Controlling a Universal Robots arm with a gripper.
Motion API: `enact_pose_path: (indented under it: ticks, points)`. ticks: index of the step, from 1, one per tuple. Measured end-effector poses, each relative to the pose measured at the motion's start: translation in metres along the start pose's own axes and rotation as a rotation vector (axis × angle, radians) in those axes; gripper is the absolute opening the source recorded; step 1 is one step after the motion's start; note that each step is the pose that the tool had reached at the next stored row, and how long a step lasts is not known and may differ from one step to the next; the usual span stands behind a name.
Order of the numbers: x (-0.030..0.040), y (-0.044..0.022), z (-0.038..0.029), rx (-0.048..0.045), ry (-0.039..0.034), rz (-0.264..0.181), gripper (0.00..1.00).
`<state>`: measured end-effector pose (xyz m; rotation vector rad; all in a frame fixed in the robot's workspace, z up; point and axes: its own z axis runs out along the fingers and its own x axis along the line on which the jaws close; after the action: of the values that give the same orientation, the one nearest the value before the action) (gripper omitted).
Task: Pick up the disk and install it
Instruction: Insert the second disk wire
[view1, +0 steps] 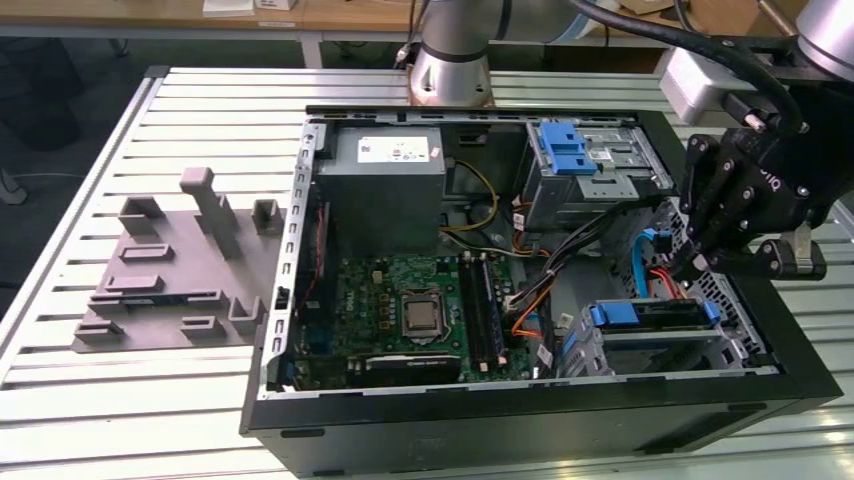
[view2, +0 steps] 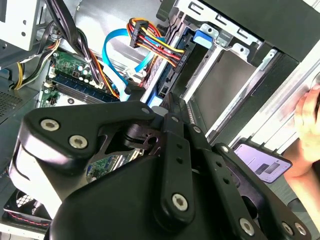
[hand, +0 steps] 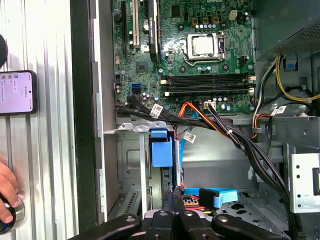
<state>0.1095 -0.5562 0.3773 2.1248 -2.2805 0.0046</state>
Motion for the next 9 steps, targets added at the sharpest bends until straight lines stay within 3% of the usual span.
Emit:
enact_pose_path:
  ticks: [4, 9]
  points:
    - [0.0001, 0.0007, -0.0001, 0.0007, 0.0001, 0.000, 0.11]
    - [0.0005, 0.0061, 0.0001, 0.0071, -0.0005, 0.000, 0.11]
